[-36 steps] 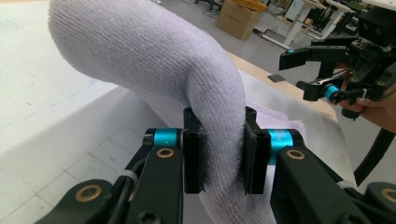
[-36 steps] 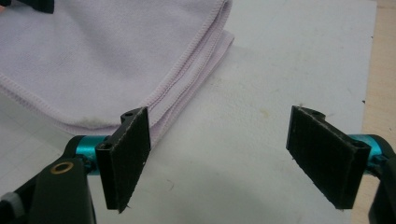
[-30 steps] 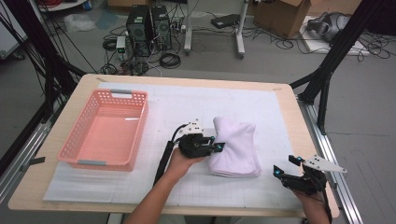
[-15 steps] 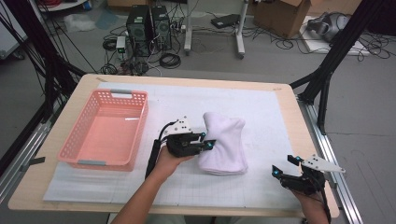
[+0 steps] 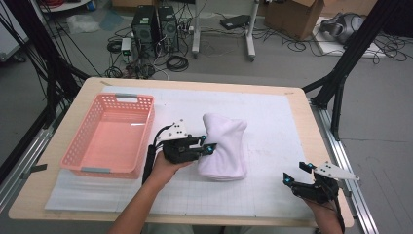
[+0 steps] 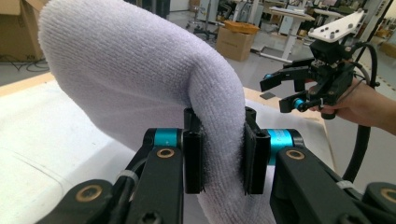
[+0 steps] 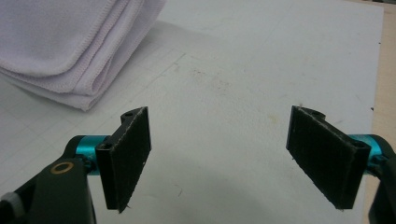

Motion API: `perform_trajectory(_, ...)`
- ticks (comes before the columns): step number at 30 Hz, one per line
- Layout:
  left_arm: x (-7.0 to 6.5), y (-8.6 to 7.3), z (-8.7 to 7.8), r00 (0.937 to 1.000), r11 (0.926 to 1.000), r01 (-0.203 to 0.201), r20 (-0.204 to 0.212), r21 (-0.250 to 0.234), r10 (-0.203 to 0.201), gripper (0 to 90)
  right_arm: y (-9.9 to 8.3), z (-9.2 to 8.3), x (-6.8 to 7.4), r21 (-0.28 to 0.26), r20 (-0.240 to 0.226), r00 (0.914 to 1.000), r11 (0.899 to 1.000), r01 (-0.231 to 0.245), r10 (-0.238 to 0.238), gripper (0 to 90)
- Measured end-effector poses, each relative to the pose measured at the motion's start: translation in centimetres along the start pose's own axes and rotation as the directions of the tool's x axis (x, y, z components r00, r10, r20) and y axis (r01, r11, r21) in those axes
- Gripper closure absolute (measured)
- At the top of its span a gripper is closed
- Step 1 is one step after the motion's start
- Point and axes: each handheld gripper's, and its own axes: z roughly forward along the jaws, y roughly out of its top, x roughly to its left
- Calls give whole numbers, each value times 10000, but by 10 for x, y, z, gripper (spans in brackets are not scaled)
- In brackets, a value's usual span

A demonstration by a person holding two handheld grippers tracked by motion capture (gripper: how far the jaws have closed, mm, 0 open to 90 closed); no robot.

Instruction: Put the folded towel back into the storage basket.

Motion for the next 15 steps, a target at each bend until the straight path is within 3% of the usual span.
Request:
perform_trajectory(10, 2, 6, -19, 9999, 9991, -109, -72, -413, 106, 744, 1, 0, 1, -38, -2, 10000, 10000, 47, -47, 207)
perform_trajectory(15, 6, 14, -37, 9999, 9982, -150, -19, -588, 149, 744, 1, 0, 1, -29, 1, 10000, 10000, 52, -52, 207)
